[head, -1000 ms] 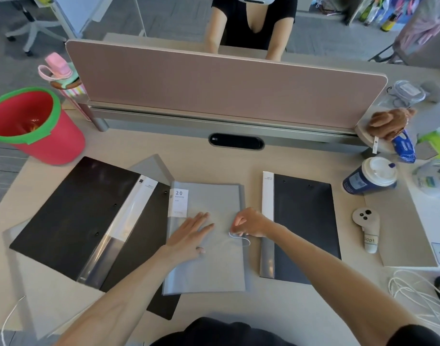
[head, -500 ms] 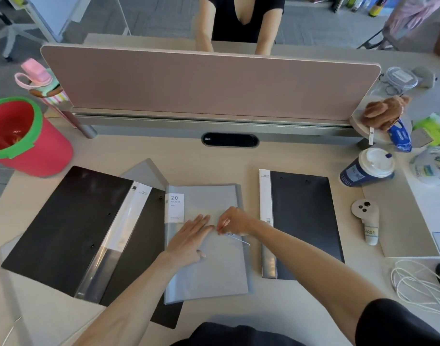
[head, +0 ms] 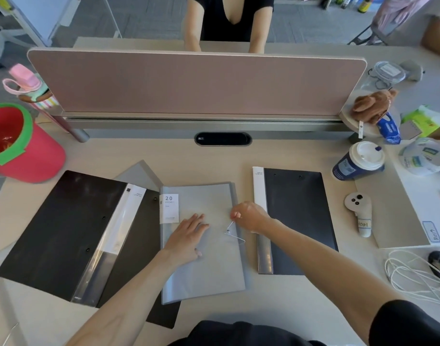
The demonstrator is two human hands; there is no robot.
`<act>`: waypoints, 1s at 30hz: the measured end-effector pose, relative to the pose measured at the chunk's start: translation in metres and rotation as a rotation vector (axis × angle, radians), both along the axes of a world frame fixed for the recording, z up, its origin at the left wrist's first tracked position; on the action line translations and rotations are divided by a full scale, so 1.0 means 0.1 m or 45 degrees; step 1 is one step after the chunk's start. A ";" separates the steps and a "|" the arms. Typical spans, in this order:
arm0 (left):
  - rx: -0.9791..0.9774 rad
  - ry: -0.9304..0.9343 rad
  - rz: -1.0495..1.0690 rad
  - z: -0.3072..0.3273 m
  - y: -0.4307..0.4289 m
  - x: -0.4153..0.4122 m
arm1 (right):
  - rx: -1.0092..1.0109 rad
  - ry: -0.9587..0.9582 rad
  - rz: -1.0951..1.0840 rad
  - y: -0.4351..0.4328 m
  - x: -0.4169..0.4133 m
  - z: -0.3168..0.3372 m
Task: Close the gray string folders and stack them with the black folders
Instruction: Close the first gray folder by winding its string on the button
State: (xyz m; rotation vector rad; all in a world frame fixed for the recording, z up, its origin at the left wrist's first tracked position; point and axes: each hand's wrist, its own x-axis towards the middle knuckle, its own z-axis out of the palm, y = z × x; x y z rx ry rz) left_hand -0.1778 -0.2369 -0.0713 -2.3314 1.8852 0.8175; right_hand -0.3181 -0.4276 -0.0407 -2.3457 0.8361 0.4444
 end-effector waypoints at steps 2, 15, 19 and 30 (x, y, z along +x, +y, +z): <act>0.011 -0.028 -0.009 0.00 0.00 -0.02 | -0.105 0.053 0.177 0.02 -0.07 0.04; 0.048 -0.054 -0.020 0.02 0.00 -0.03 | -0.278 0.183 0.627 0.29 -0.21 -0.04; 0.043 -0.051 -0.024 0.04 0.02 -0.02 | -0.271 0.184 0.673 0.36 -0.04 -0.08; 0.043 -0.045 -0.009 0.02 0.01 -0.02 | -0.338 0.153 0.593 0.37 0.26 -0.13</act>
